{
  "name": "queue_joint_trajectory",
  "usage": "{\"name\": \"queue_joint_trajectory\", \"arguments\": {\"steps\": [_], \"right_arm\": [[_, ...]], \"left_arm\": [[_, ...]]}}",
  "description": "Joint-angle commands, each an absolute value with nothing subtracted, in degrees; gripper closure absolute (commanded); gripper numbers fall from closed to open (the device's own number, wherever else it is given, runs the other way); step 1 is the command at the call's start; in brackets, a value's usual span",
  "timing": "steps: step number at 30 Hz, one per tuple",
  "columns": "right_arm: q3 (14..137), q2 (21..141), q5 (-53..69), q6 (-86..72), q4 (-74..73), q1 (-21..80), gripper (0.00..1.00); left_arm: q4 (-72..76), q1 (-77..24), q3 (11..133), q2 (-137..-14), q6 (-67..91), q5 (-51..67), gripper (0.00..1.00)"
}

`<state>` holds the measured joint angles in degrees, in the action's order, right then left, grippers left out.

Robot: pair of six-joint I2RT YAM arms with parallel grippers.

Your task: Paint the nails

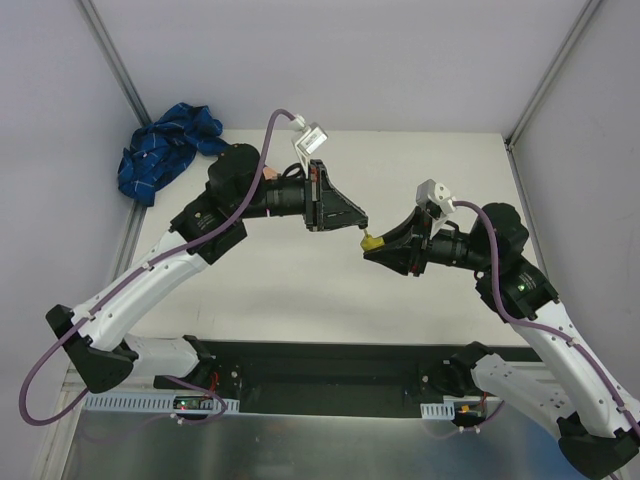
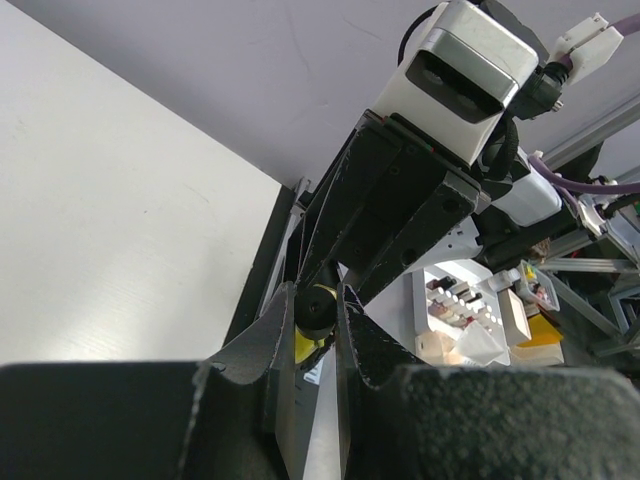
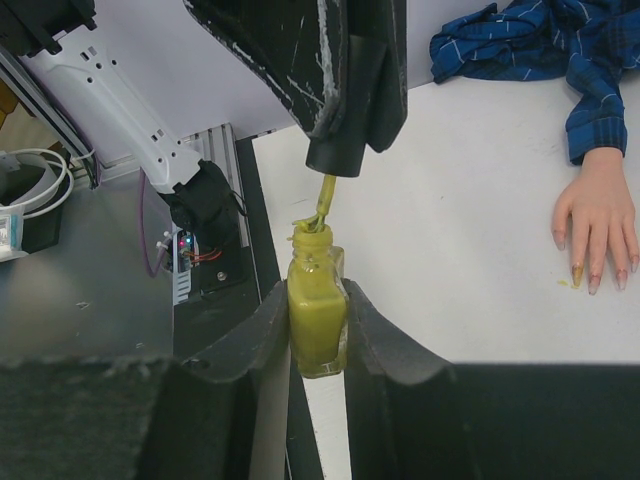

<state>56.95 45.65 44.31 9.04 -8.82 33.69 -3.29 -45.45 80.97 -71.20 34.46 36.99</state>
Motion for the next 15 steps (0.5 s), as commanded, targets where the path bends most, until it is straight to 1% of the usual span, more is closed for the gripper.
{"name": "queue_joint_trajectory", "arguments": {"steps": [1, 15], "right_arm": [[58.3, 44.9, 45.4, 9.0, -5.7, 33.9, 1.0], [58.0, 44.1, 43.7, 8.8, -5.4, 33.9, 1.0]], "left_arm": [[-1.2, -46.1, 83.2, -71.3, 33.9, 37.6, 1.0], [-1.2, -46.9, 83.5, -71.6, 34.2, 38.2, 1.0]]}}
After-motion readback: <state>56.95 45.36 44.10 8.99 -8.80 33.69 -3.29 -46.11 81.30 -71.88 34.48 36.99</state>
